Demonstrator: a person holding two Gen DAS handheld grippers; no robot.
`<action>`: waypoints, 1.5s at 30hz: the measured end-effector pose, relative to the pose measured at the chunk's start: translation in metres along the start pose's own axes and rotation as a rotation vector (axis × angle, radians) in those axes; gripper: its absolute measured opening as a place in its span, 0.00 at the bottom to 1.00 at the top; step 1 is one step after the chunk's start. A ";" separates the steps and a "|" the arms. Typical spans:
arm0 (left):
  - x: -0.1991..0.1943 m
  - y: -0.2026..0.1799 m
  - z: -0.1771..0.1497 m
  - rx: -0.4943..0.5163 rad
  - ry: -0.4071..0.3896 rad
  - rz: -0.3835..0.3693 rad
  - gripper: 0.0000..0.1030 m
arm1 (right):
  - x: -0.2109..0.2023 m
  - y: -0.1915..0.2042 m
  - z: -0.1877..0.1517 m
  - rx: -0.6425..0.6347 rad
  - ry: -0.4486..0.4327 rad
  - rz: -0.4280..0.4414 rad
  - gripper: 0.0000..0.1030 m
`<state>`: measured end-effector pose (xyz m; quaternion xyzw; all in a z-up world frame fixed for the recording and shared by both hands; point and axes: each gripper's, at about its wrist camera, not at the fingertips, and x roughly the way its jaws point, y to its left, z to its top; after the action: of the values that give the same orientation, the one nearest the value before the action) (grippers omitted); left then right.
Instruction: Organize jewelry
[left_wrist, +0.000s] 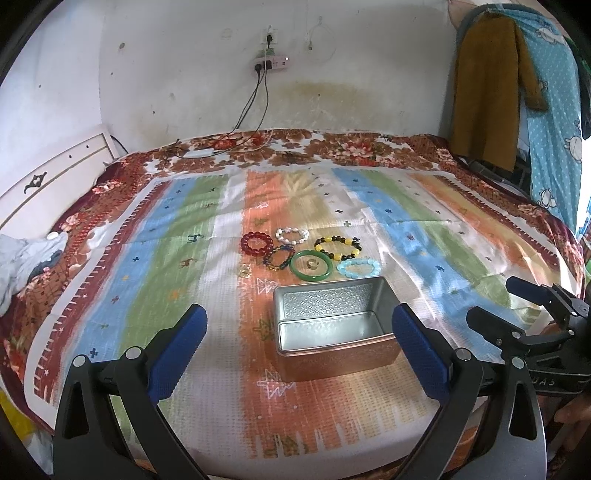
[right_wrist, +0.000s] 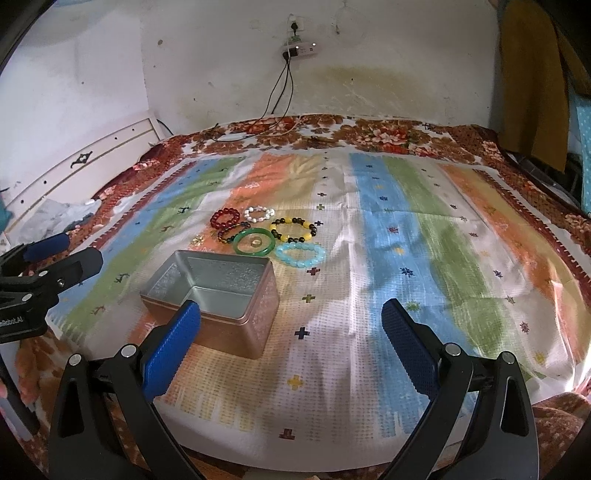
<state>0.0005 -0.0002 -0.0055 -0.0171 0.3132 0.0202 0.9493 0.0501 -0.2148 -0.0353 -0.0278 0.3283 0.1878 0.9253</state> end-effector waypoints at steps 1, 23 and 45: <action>0.000 0.000 0.000 -0.002 0.000 -0.001 0.95 | 0.000 0.000 0.000 -0.001 0.000 0.001 0.96; 0.000 0.003 -0.004 -0.025 0.017 0.018 0.95 | 0.000 0.006 0.000 -0.027 0.004 0.028 0.96; 0.009 0.010 0.004 -0.069 0.060 0.002 0.95 | 0.011 0.006 0.007 -0.022 0.045 0.064 0.96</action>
<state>0.0095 0.0102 -0.0081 -0.0502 0.3407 0.0314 0.9383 0.0599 -0.2043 -0.0363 -0.0318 0.3475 0.2202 0.9109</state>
